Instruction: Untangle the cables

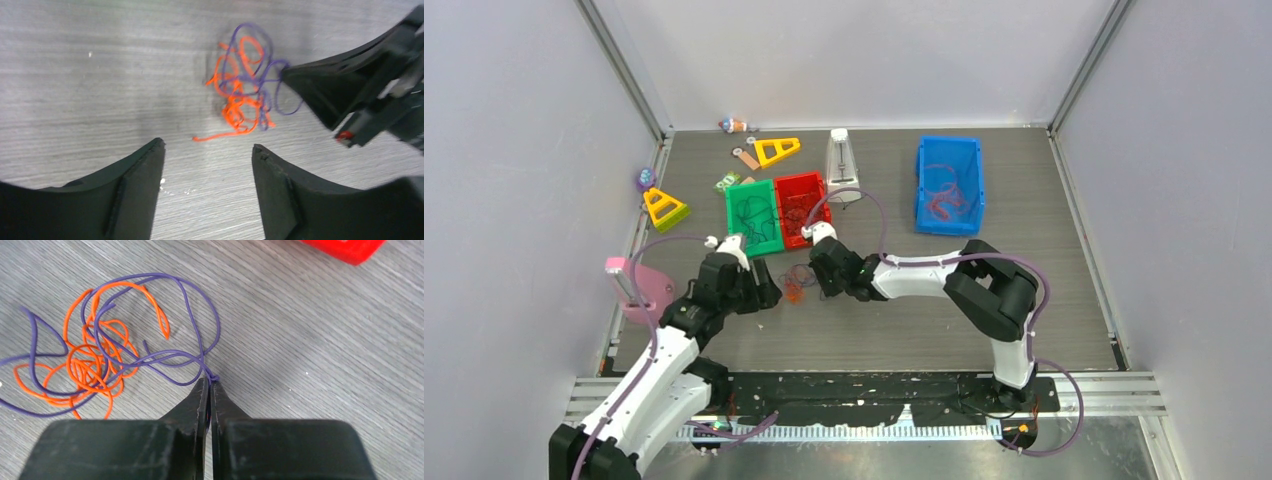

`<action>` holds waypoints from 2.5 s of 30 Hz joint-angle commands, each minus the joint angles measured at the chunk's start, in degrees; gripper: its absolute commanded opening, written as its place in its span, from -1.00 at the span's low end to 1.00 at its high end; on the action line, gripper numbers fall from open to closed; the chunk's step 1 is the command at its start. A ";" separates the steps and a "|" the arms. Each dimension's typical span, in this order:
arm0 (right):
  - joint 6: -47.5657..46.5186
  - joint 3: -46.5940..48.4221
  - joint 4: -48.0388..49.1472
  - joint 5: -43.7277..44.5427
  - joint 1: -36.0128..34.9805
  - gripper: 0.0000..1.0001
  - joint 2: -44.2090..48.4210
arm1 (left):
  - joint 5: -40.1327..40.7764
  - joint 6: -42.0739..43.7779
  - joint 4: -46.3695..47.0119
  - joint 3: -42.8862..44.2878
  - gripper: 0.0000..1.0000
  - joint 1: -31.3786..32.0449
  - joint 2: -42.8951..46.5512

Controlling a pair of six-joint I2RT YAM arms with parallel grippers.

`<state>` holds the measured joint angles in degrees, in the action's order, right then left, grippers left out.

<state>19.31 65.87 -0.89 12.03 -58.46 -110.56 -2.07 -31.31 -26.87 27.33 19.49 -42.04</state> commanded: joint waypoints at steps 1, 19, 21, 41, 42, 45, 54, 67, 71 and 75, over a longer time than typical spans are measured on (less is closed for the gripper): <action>-0.11 -2.08 3.01 -0.16 0.25 -0.89 4.51 | 0.48 -0.50 2.70 -3.16 0.24 1.14 0.53; 3.22 -6.77 6.73 -16.82 6.09 -0.89 8.46 | 5.87 6.52 10.97 2.87 0.44 7.27 -19.56; 3.24 -6.66 6.44 -17.19 6.24 -0.89 8.69 | 5.64 6.73 11.83 5.32 0.44 8.28 -23.99; 9.78 -27.56 1.87 -9.03 29.79 -0.89 38.77 | 0.50 0.78 17.13 -1.35 -1.00 -3.45 -12.26; 9.47 -28.12 -0.45 -7.98 30.76 -0.89 41.24 | 0.27 0.01 16.95 -1.99 -1.00 -4.36 -10.37; 8.44 -29.79 -4.09 -3.22 35.29 -0.89 47.65 | 2.34 -2.95 15.01 -3.17 -1.00 -6.71 -4.18; 4.91 -26.85 -14.06 5.57 40.84 -0.90 64.37 | 15.28 -9.71 7.94 -4.18 -1.00 -10.25 14.27; 2.90 -26.48 -11.04 -17.59 41.27 -0.89 66.70 | 9.25 -3.43 4.80 8.16 -1.00 -11.55 13.71; 2.09 -24.55 -10.97 -24.21 41.10 -0.89 67.16 | 3.47 -2.07 4.18 12.83 -1.00 -11.57 11.23; 1.02 -21.94 -10.68 -31.26 38.01 -0.89 65.87 | -5.72 -2.16 5.08 18.24 -1.00 -11.13 6.61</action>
<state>22.31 39.35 -15.00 -9.02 -17.74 -44.53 2.90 -35.07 -24.10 40.27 8.12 -32.03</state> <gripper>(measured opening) 0.071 0.006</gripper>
